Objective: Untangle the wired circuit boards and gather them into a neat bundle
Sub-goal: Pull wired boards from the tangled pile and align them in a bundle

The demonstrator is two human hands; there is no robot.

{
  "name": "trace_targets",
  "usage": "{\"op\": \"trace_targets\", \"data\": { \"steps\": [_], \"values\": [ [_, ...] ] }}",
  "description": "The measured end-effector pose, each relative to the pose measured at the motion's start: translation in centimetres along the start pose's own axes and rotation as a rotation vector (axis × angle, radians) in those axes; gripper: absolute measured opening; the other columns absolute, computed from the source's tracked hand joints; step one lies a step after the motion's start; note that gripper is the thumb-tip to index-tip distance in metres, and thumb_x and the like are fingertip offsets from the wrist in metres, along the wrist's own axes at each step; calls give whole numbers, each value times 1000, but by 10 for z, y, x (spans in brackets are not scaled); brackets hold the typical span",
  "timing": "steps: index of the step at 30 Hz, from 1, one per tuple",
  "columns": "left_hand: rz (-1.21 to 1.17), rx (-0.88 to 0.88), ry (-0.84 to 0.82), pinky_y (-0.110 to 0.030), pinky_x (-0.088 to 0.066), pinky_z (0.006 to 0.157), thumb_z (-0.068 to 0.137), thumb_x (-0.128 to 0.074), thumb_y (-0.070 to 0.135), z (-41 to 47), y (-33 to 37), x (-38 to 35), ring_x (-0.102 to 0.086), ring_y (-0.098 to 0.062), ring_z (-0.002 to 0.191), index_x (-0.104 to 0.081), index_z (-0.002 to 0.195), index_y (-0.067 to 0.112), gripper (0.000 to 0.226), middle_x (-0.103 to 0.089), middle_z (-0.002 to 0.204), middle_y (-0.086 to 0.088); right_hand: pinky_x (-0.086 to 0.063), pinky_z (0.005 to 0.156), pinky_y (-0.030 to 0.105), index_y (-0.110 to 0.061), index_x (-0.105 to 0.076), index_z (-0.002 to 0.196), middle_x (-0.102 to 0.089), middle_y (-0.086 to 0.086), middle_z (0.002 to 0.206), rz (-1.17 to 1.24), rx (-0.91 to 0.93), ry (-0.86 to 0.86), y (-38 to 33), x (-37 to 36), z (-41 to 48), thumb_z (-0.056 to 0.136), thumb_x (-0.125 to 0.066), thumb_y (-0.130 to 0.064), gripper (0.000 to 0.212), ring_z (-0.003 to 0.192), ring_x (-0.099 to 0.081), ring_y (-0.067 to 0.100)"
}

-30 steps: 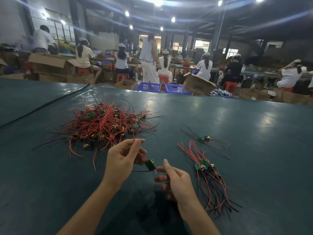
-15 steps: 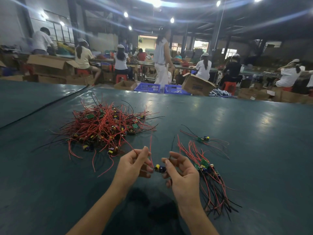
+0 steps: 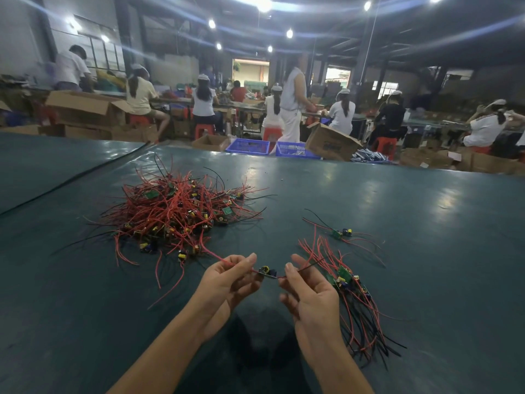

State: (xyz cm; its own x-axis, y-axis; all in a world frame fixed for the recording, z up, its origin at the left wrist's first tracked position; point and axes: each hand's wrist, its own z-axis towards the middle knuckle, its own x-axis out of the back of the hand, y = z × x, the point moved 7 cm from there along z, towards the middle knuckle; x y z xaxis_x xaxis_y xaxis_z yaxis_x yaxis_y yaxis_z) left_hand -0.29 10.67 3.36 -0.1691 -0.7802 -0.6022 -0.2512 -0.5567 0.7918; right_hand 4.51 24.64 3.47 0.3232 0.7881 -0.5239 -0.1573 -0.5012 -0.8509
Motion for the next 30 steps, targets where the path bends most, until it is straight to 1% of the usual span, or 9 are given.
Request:
{"op": "trace_targets", "data": {
  "steps": [4,8,11,14,17,20,24,27,30],
  "values": [
    [97,-21,-12,-20,-54,52,63,-78,22,-2,-2,-3,-60,-12,51,-50,70,16,29,-55,60,0,-52,46,20,-8,-75,82,-67,6,66,-29,-18,-30,1,-5,-5,87,-66,-3,12,58,-65,10],
    [246,34,13,-26,-55,53,64,-78,37,-6,-10,-5,-65,-23,58,-58,88,12,40,-66,77,-6,-53,49,20,-9,-78,78,-66,6,65,-28,-10,-101,-2,-12,-8,84,-65,-5,14,57,-64,11],
    [347,84,-37,-26,-53,55,67,-74,46,-7,-15,-7,-65,-20,59,-68,96,7,50,-71,77,-11,-53,50,19,-9,-78,80,-70,9,68,-5,-4,-123,-4,-15,-10,73,-69,-10,12,57,-67,12],
    [294,4,-58,-23,-51,53,58,-80,35,-5,-12,-10,-58,-16,54,-71,90,1,47,-61,66,-10,-56,56,26,-14,-80,82,-69,8,67,-29,22,-19,-2,-5,-6,69,-73,-20,16,58,-63,14],
    [233,-39,-63,-21,-51,54,60,-79,20,-3,-11,-10,-59,-15,56,-73,91,-1,38,-63,71,-13,-52,55,29,-18,-80,82,-62,4,61,-177,35,67,3,1,-4,69,-74,-36,23,57,-54,15],
    [273,-51,-92,-23,-52,55,63,-78,17,-2,-11,-10,-60,-16,57,-70,91,-1,35,-67,72,-14,-54,60,34,-21,-80,77,-68,16,67,-250,1,32,9,-4,-7,83,-68,-36,21,63,-63,24],
    [420,-70,-33,-25,-53,56,60,-81,45,-3,-11,-5,-66,-19,60,-71,92,7,50,-71,74,-11,-50,57,32,-22,-80,76,-64,13,70,-274,-4,-1,7,-6,-9,83,-66,-36,21,61,-57,26],
    [607,-59,-44,-27,-54,63,59,-72,73,-5,-13,-4,-71,-21,68,-76,85,17,62,-75,79,-9,-61,63,35,-18,-80,76,-75,14,80,-196,-27,-107,5,-16,-12,80,-64,-33,22,69,-72,28],
    [671,-128,-48,-30,-53,65,62,-67,75,-5,-8,-7,-71,-21,66,-75,80,12,67,-73,72,-7,-61,66,33,-19,-81,75,-75,13,80,-207,-15,-96,4,-16,-13,82,-64,-30,21,72,-73,27]
  ]
}}
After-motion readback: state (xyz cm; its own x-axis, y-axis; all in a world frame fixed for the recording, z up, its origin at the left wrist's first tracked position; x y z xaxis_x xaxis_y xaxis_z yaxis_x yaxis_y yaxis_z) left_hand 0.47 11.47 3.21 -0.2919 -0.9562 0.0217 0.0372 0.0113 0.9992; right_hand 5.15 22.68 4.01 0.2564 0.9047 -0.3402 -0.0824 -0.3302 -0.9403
